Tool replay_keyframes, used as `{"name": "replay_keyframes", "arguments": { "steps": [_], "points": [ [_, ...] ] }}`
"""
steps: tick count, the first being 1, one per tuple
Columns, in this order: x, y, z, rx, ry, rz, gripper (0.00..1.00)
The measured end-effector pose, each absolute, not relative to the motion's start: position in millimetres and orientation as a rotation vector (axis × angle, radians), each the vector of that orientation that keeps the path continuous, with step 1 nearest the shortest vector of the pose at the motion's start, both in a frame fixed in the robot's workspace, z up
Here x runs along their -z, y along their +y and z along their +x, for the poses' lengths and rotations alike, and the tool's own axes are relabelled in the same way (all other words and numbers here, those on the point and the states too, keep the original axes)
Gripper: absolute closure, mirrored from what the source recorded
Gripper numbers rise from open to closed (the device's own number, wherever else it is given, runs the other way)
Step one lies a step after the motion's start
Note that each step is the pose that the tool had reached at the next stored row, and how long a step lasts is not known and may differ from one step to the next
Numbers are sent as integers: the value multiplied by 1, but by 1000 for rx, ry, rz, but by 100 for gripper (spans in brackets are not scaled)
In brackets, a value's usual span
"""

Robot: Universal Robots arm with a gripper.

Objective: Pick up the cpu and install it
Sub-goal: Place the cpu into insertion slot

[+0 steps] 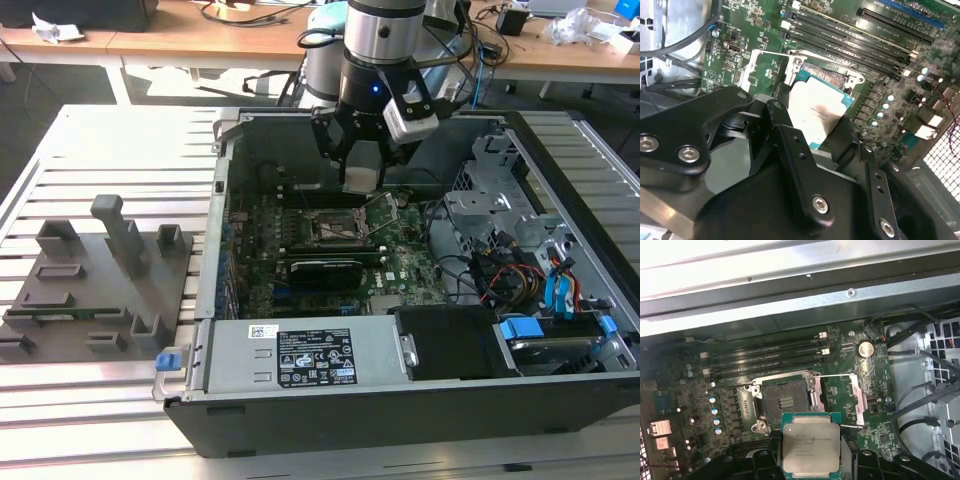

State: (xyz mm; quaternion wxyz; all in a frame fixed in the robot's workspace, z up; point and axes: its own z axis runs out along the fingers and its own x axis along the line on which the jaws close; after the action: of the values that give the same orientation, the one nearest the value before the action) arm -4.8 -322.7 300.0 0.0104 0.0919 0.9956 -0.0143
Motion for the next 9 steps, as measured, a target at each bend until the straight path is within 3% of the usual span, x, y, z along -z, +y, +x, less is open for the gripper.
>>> {"name": "replay_keyframes", "arguments": {
  "steps": [9],
  "points": [
    [-300, -323, -5, 57, 3091, 428, 45]
  ]
}}
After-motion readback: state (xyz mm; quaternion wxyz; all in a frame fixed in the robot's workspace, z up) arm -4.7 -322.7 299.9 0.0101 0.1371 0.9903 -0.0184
